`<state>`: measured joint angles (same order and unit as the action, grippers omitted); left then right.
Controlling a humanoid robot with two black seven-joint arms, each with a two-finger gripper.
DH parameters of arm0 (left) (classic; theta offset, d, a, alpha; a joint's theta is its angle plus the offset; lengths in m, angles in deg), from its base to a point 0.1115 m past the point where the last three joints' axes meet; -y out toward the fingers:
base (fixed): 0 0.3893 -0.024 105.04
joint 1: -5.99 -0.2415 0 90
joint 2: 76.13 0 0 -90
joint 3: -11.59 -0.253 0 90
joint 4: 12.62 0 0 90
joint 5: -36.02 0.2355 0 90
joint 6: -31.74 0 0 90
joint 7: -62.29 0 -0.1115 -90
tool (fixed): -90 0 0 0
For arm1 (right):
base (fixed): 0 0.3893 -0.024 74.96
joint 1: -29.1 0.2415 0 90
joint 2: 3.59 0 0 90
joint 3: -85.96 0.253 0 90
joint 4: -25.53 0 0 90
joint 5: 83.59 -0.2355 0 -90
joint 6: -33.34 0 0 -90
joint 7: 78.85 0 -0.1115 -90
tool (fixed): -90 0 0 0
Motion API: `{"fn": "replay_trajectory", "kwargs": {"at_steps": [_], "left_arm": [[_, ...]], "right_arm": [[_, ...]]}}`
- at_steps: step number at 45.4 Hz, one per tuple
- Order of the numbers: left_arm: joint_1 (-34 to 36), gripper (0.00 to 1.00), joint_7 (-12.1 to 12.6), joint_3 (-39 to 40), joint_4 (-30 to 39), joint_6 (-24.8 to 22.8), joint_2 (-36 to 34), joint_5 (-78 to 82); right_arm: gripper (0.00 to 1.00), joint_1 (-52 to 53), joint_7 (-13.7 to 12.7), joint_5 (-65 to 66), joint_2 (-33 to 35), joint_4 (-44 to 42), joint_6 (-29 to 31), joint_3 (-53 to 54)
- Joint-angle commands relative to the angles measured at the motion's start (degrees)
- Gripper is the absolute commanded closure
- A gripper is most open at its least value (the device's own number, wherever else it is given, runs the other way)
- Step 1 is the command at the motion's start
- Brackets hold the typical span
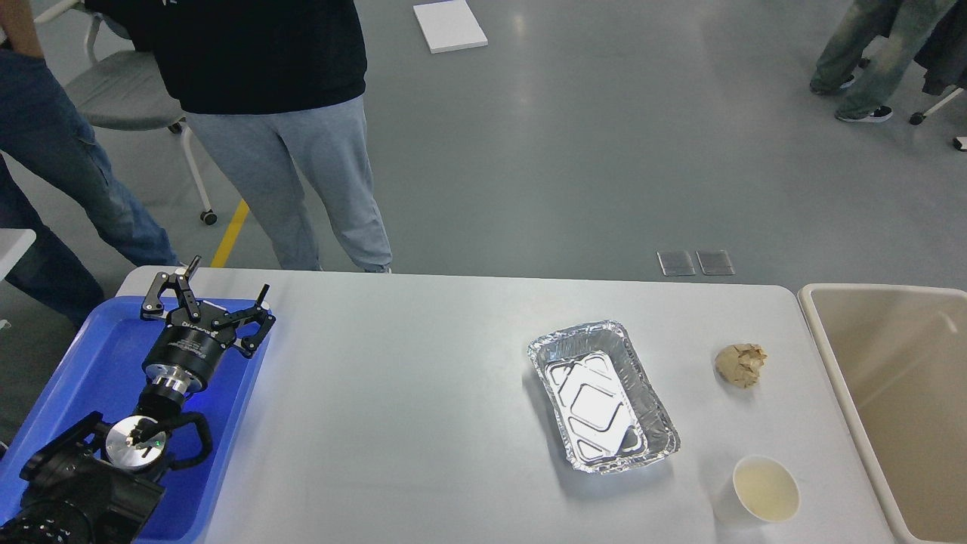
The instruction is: Tidy desktop
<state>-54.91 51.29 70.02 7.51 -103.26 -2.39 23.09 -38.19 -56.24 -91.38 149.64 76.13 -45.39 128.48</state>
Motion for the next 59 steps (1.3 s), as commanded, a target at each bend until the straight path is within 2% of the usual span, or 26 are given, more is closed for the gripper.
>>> {"fn": "replay_trajectory", "kwargs": {"at_steps": [1, 10, 19, 28, 44, 59], "left_arm": [[0.0, 0.0, -0.1, -0.1, 0.0, 0.0, 0.0, 0.0], [0.0, 0.0, 0.0, 0.0, 0.0, 0.0, 0.0, 0.0], [0.0, 0.0, 0.0, 0.0, 0.0, 0.0, 0.0, 0.0], [0.0, 0.0, -0.1, -0.1, 0.0, 0.0, 0.0, 0.0], [0.0, 0.0, 0.0, -0.1, 0.0, 0.0, 0.0, 0.0], [0.0, 0.0, 0.1, -0.1, 0.0, 0.0, 0.0, 0.2]], "right_arm": [[0.0, -0.1, 0.0, -1.5, 15.9, 1.3, 7.6, -6.3], [0.0, 2.9, 0.0, 6.6, 27.4, 1.1, 18.8, -9.3], [0.0, 8.4, 0.0, 23.0, 35.0, 1.6, 24.3, -9.1], [0.0, 9.0, 0.0, 38.3, 36.8, 5.4, 33.7, -4.8], [0.0, 8.9, 0.0, 59.4, 36.8, 16.2, 33.7, 13.2], [0.0, 8.8, 0.0, 65.1, 36.8, 29.2, 33.7, 19.4]]}}
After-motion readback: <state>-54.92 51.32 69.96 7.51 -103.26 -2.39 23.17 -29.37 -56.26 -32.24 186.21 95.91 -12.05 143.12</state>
